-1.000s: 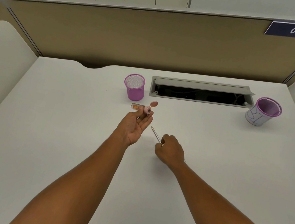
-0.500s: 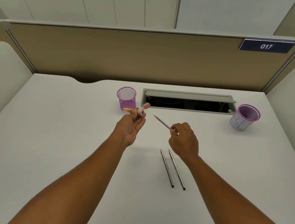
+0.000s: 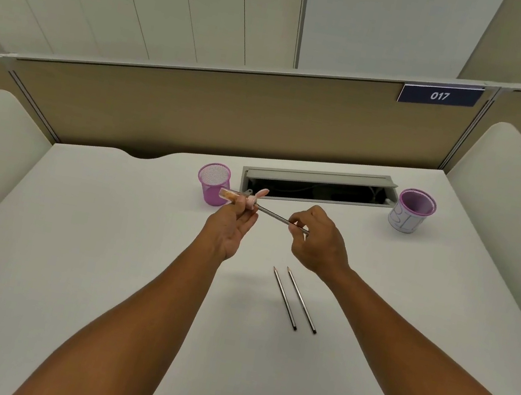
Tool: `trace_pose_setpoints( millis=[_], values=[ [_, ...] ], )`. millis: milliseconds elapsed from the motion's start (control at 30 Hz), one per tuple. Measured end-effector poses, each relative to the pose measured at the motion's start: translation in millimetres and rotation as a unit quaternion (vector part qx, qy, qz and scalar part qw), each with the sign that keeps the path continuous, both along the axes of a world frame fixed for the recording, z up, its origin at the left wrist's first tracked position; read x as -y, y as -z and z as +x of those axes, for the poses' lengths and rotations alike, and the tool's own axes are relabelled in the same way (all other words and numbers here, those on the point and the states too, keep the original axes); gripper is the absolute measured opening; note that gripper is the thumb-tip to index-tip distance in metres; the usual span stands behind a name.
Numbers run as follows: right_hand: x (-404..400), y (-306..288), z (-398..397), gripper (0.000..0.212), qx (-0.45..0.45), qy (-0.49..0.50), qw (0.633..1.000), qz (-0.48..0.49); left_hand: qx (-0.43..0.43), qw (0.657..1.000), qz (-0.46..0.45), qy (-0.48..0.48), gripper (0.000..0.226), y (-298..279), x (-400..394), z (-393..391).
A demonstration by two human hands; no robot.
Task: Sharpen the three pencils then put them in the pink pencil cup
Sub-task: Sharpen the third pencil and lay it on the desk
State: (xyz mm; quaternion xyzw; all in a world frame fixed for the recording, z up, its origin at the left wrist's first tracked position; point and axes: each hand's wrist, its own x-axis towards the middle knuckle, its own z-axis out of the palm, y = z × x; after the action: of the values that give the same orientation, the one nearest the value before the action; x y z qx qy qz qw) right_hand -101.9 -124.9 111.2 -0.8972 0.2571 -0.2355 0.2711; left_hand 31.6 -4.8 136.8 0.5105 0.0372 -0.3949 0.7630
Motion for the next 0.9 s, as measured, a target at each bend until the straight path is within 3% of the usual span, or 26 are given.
trace_pose_setpoints(
  millis=[133, 300, 500, 567, 700, 800, 900],
  values=[
    [-0.6, -8.1, -1.8, 0.011, 0.002, -0.015, 1.0, -0.015, -0.004, 1.0, 0.015, 0.013, 0.008, -5.6, 1.1, -7.8],
    [0.1, -19.0, -3.4, 0.018, -0.046, -0.021, 0.999, -0.015, 0.005, 0.999, -0.011, 0.039, 0.018, -8.5, -0.4, -13.5],
    [-5.1, -35.4, -4.4, 0.022, -0.095, -0.037, 0.985, 0.14, 0.001, 0.999, -0.023, 0.025, 0.011, -14.5, 0.1, -18.6],
    [-7.3, -37.1, -4.7, 0.021, -0.092, -0.037, 0.985, 0.139, -0.001, 0.999, -0.028, 0.02, 0.009, -15.8, -0.7, -19.1],
    [-9.5, -33.5, -10.3, 0.022, -0.018, 0.038, 0.998, -0.055, 0.006, 0.999, -0.036, 0.013, 0.017, -21.6, -1.8, -17.7],
    [-8.6, -30.6, -14.0, 0.024, 0.025, 0.045, 0.972, -0.23, 0.016, 0.999, -0.043, 0.017, 0.019, -29.2, 0.4, -21.4],
    [-10.2, -34.5, -14.0, 0.025, 0.031, 0.039, 0.961, -0.272, 0.011, 0.999, -0.053, 0.008, 0.019, -33.2, 1.3, -25.4]
  ],
)
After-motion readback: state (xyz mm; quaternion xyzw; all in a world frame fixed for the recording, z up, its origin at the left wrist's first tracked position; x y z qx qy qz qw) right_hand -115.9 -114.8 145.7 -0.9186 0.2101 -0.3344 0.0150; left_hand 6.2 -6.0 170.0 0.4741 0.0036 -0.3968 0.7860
